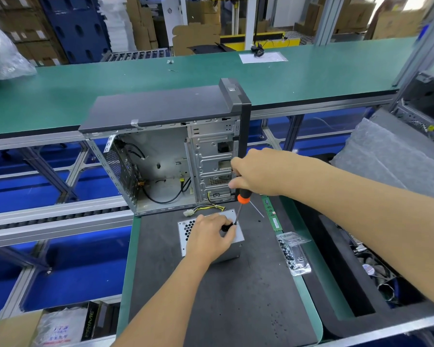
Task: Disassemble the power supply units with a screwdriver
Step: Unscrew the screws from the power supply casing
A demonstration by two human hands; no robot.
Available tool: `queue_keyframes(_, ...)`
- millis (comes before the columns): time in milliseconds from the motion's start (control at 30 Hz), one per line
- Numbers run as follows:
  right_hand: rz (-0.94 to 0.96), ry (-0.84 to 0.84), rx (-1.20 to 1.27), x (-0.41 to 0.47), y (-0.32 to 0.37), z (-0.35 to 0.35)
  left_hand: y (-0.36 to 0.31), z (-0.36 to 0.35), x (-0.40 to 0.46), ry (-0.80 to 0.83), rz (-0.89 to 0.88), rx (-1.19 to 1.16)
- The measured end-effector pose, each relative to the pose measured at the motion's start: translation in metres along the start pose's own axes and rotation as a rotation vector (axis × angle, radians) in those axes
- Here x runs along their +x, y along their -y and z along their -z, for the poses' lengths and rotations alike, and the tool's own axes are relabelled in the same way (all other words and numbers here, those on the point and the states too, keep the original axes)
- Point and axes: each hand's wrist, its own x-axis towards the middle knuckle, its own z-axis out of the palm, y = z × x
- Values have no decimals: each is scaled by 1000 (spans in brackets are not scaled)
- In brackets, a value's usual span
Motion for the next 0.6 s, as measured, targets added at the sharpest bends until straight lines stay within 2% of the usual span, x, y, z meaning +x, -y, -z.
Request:
queue_keyframes(67,96,2,102,0,-2,-2,-1,0,0,5,0,-4)
queue_keyframes(133,97,41,183,-3,0,-1,-2,1,0,5,2,-11)
queue_keyframes(200,3,54,73,-5,2,2,0,0,0,8,4,-8)
queue_keyframes(267,27,14,-150,-4,4,2,1,-1,0,20,14,-4)
queue_keyframes(300,50,2,-140,-4,2,2,1,-1,0,24,14,-3)
queue_keyframes(467,72,27,268,-4,-2,0,0,1,1,22,-3,-1)
queue_keyframes(533,-20,66,118,-5,0,-1,1,0,1,19,-6,2)
queue_keyframes(567,-14,44,-60,-4,1,0,2,0,0,21,-5,2)
queue_keyframes(600,-3,19,-121,-4,2,0,2,0,0,23,-7,1)
